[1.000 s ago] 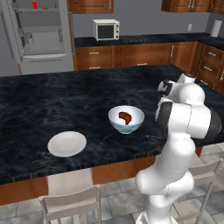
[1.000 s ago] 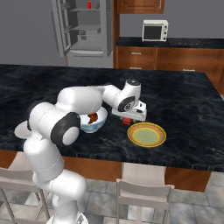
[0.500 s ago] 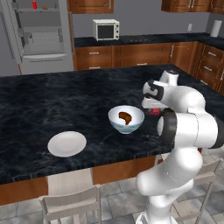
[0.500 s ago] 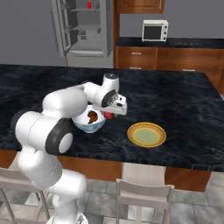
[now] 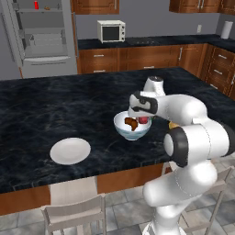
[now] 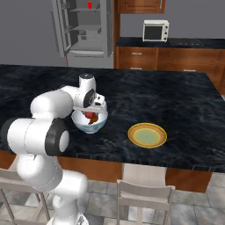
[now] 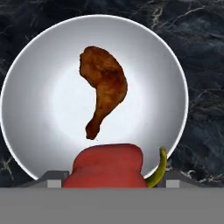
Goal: Pick the chicken drumstick and bell pepper from their plates and place them in the bowl. Then put the bowl in the fridge.
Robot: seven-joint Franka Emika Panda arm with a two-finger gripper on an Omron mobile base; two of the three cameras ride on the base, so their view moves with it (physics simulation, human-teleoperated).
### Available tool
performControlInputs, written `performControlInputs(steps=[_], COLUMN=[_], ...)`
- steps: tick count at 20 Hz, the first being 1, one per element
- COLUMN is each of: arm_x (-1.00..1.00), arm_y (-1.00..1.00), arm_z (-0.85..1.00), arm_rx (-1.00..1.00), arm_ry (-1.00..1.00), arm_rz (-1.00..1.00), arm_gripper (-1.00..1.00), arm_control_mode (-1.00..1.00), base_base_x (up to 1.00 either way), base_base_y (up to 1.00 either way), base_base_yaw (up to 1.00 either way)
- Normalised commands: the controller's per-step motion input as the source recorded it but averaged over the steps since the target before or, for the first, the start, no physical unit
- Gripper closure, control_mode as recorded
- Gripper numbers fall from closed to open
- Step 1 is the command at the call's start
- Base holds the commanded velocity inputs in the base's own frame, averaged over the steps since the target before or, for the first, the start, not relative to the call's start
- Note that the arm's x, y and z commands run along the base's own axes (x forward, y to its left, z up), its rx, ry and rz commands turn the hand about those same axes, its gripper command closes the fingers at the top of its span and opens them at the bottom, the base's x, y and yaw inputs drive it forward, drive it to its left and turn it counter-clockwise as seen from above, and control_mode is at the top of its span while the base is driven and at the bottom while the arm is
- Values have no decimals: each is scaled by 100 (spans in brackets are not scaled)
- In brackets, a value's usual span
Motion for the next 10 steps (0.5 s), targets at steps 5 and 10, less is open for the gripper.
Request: performControlInputs(steps=[5,10], arm_x=[10,25], arm_y=[78,43], arm_z=[-8,-18], arm_rx=[0,0], arm_ry=[0,0], arm_rz=[0,0], arm_gripper=[100,100], arm_control_mode=[-100,-100], base_base_x=[0,0], base_base_y=[0,0], base_base_yaw=[0,0])
